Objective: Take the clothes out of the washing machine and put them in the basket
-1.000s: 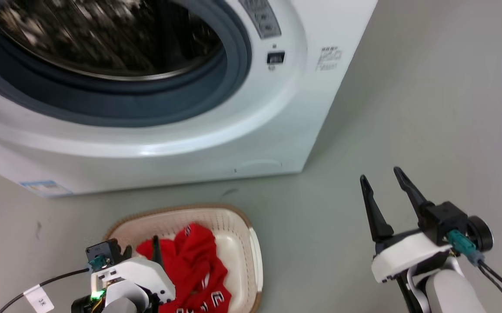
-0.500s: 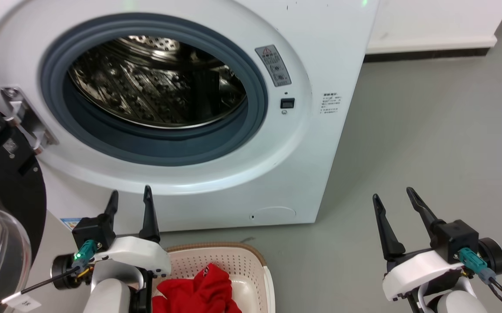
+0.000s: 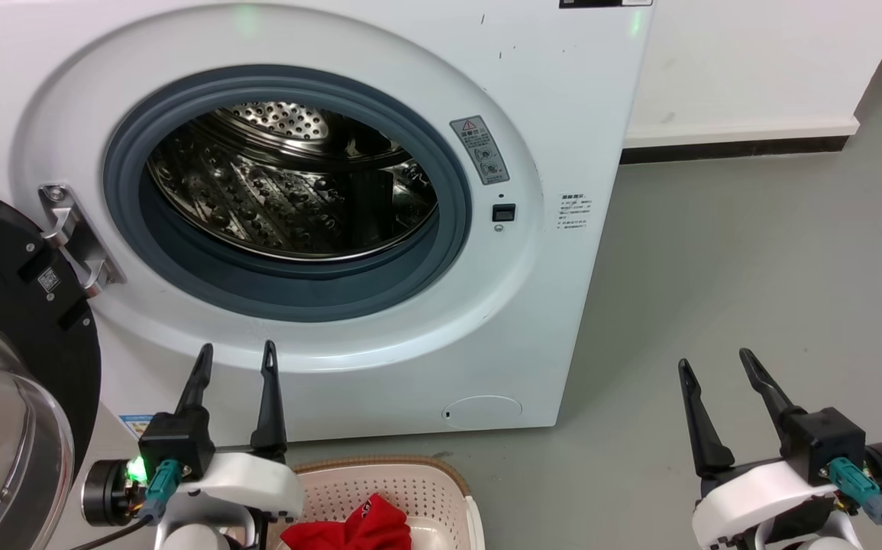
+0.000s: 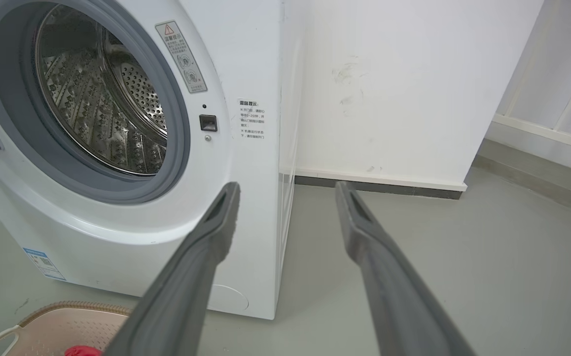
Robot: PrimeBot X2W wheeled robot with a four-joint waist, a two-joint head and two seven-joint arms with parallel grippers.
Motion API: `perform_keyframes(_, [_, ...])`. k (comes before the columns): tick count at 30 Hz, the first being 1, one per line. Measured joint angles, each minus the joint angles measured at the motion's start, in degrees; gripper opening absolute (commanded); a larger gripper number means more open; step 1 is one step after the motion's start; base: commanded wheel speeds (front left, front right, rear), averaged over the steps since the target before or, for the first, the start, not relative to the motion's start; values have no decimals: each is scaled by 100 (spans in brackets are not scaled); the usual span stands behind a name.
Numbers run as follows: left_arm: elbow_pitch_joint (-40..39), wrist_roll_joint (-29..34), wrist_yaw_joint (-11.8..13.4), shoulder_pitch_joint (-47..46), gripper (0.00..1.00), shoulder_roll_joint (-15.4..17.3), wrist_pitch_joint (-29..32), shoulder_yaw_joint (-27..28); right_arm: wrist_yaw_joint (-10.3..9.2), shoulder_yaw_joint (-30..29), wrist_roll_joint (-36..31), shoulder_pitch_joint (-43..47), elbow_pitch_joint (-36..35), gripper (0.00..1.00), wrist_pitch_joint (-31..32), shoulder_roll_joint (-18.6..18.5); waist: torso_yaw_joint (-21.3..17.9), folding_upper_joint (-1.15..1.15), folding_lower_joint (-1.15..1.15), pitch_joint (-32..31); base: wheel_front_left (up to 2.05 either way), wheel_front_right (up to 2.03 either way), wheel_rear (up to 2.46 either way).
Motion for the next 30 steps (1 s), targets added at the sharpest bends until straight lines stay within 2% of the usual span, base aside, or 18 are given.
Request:
perform_keyframes(20, [175, -52, -8, 108, 100, 2, 0, -8, 0, 5, 10, 121, -121, 100, 97, 0, -1, 0, 1, -78, 0, 0, 0])
perform_keyframes(21, [175, -53, -8, 109, 0, 2, 0, -7, 0, 7, 11, 121, -121, 0, 97, 0, 1, 0, 1, -76, 0, 0, 0])
perform_keyframes(25, [337, -67, -11, 204, 0, -32, 35, -11, 0, 18, 26, 182, 34, 0, 97, 2, 2, 0, 1, -75, 0, 0, 0])
perform_keyframes(30, [420, -586, -46, 216, 0, -41, 241, 115, 0, 16, 633, 246, 71, 0, 145, 1, 23, 0, 1, -69, 0, 0, 0])
